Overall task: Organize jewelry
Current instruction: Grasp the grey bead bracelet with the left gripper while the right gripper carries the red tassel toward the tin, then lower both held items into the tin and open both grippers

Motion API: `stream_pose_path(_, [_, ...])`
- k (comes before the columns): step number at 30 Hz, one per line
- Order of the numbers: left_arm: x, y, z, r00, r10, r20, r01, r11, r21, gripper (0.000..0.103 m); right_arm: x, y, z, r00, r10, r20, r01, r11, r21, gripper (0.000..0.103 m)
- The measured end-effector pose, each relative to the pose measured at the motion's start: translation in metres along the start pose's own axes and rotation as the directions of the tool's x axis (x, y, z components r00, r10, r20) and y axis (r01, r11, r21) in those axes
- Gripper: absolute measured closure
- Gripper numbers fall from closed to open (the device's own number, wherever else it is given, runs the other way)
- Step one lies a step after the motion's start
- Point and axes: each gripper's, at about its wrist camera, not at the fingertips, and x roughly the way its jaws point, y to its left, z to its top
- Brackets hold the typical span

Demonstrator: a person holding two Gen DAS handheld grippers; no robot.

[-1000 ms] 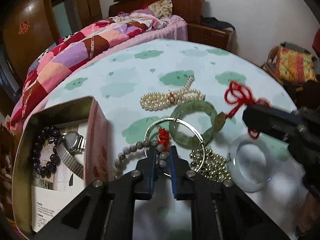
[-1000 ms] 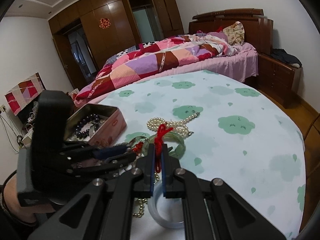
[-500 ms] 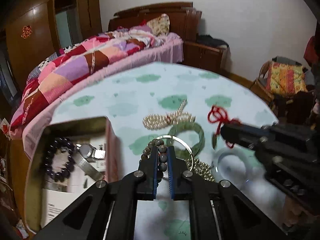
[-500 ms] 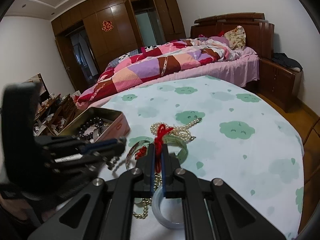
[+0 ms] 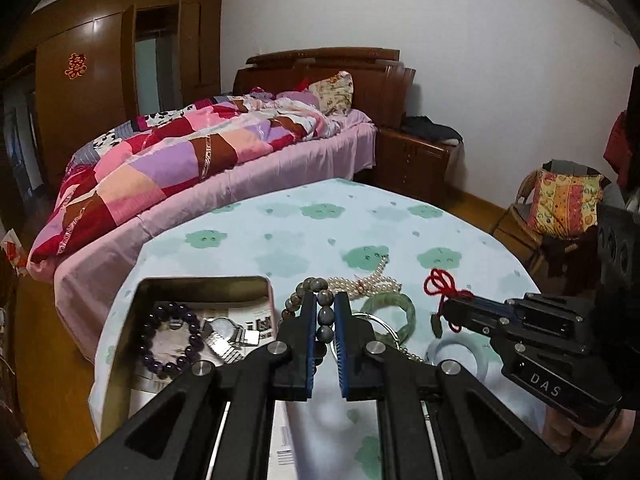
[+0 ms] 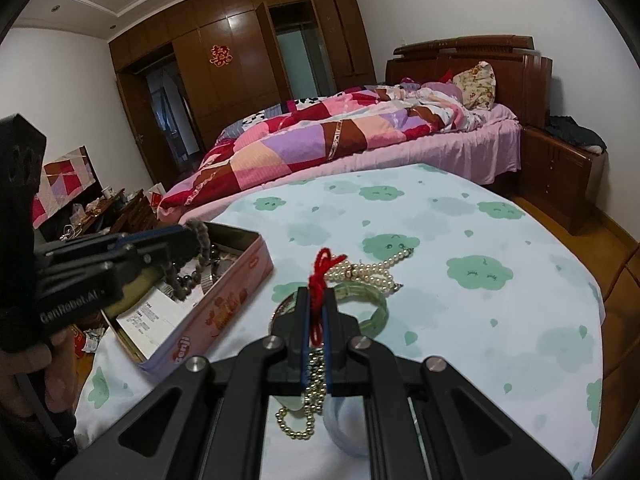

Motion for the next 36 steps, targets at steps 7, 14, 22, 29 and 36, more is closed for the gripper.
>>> stream_pose_path(7, [-0.006,0.017,-0.003,1.0,0.018,0.012,-0.018,0.999,-0.028,0.095,0.004,0.012,0.003,1.0,0.007,-0.008,-0.007,1.0,-0.026,0.096])
stream_pose_path(14, [-0.009,0.038,-0.005,0.999,0.037,0.018,-0.036,0.997,-0.065,0.095,0.01,0.031,0.011,1.0,0.019,-0.014,-0.02,0.997,-0.073,0.096])
stream_pose_path(22, [-0.013,0.071,-0.007,0.996,0.082,0.02,-0.079,0.99,-0.119,0.095,0.02,0.056,0.022,0.998,0.051,-0.022,-0.053,0.99,-0.128,0.096])
stream_pose_path(29, [-0.009,0.09,-0.011,0.994,0.111,0.005,-0.109,0.983,-0.146,0.095,0.031,0.078,0.034,0.996,0.084,-0.02,-0.086,0.98,-0.177,0.096])
stream_pose_path(36, [0.0,0.097,-0.008,0.993,0.121,-0.006,-0.12,0.982,-0.146,0.095,0.043,0.093,0.039,0.994,0.104,-0.024,-0.107,0.972,-0.211,0.096])
